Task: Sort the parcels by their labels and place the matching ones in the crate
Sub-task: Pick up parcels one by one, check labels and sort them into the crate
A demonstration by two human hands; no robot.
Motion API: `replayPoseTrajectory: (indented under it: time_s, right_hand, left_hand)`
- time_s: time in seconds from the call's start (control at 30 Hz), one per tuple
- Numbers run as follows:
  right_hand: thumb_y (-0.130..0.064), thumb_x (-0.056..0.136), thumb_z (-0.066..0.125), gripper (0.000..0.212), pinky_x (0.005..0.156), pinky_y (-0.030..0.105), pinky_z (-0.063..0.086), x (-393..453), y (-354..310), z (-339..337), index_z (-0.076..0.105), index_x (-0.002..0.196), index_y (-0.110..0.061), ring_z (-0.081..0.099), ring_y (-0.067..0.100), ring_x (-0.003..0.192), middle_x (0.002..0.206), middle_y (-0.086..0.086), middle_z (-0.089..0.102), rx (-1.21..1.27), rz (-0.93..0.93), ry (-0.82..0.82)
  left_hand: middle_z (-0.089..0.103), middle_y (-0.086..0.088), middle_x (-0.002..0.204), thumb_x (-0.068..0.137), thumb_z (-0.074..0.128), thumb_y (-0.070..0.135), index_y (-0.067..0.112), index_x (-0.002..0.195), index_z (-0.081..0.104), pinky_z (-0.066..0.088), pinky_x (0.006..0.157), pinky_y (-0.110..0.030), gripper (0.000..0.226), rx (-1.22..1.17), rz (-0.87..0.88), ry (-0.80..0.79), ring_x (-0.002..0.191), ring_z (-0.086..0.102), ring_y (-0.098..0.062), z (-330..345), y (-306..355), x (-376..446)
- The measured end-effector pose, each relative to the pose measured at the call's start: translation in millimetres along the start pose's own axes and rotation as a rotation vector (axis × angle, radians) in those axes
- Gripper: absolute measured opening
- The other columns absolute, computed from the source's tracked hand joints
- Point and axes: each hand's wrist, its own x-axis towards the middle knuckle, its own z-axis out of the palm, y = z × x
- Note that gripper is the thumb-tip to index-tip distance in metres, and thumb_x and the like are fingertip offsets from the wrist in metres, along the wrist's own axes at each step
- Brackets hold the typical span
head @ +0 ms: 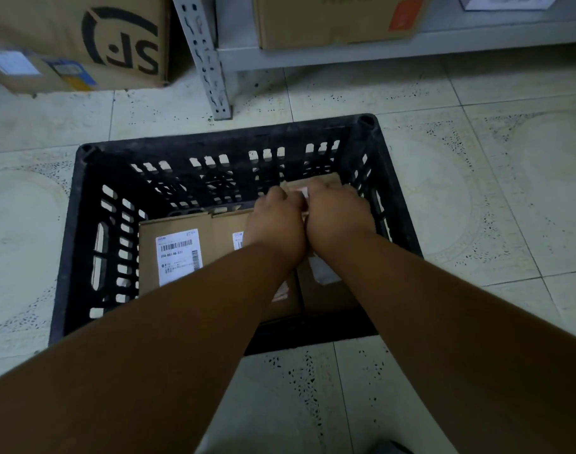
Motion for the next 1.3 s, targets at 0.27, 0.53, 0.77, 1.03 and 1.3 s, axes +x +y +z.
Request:
replayPoseTrajectory:
  time_s: [0.27, 0.53, 0.77, 1.03, 1.3]
  right_hand:
    - [-0.022, 0.092, 0.057, 0.046, 0.099, 0.049, 0.045, -56, -19, -96, 0.046, 0.137, -0.018, 0.043, 0.032, 0.127, 0.138, 0.012, 0.048, 0.156, -0.030, 0.301]
    - [-0.020, 0.086, 0.060, 0.050, 0.094, 0.043, 0.038, -184, -49, -326, 0.048, 0.135, -0.021, 0.046, 0.028, 0.122, 0.133, 0.007, 0.050, 0.162, 0.012, 0.452]
    - [-0.028, 0.086, 0.063, 0.046, 0.088, 0.043, 0.040, -355, -72, -511, 0.052, 0.130, -0.018, 0.051, 0.030, 0.115, 0.129, 0.010, 0.053, 0.188, 0.080, 0.658]
    - [-0.038, 0.086, 0.066, 0.048, 0.096, 0.042, 0.043, -511, -72, -605, 0.053, 0.130, -0.022, 0.050, 0.025, 0.119, 0.131, 0.003, 0.053, 0.235, 0.248, 0.831]
    - [-0.037, 0.083, 0.070, 0.043, 0.094, 0.051, 0.047, -606, 37, -650, 0.054, 0.119, -0.022, 0.051, 0.023, 0.112, 0.122, 0.000, 0.051, 0.316, 0.402, 0.965]
  left_hand:
    - [0.050, 0.000, 0.105, 0.089, 0.057, 0.007, 0.021, 0.101, 0.044, 0.035, 0.068, -0.031, 0.022, -0.178, 0.004, 0.207, 0.085, 0.048, -0.018, -125, 45, -32]
    - [0.059, -0.002, 0.103, 0.093, 0.052, 0.012, 0.017, 0.110, 0.053, 0.042, 0.068, -0.031, 0.018, -0.227, 0.084, 0.289, 0.082, 0.056, -0.020, -334, 156, -138]
    - [0.055, 0.008, 0.089, 0.095, 0.053, 0.016, 0.023, 0.106, 0.052, 0.038, 0.055, -0.023, 0.014, -0.353, 0.275, 0.272, 0.066, 0.051, -0.003, -510, 268, -282]
    - [0.053, 0.012, 0.090, 0.096, 0.054, 0.025, 0.031, 0.104, 0.048, 0.040, 0.064, -0.021, 0.012, -0.339, 0.549, 0.268, 0.075, 0.052, -0.005, -616, 338, -380]
    - [0.053, 0.012, 0.099, 0.096, 0.056, 0.025, 0.030, 0.107, 0.053, 0.045, 0.069, -0.017, 0.012, -0.374, 0.755, 0.246, 0.082, 0.053, -0.002, -601, 458, -424]
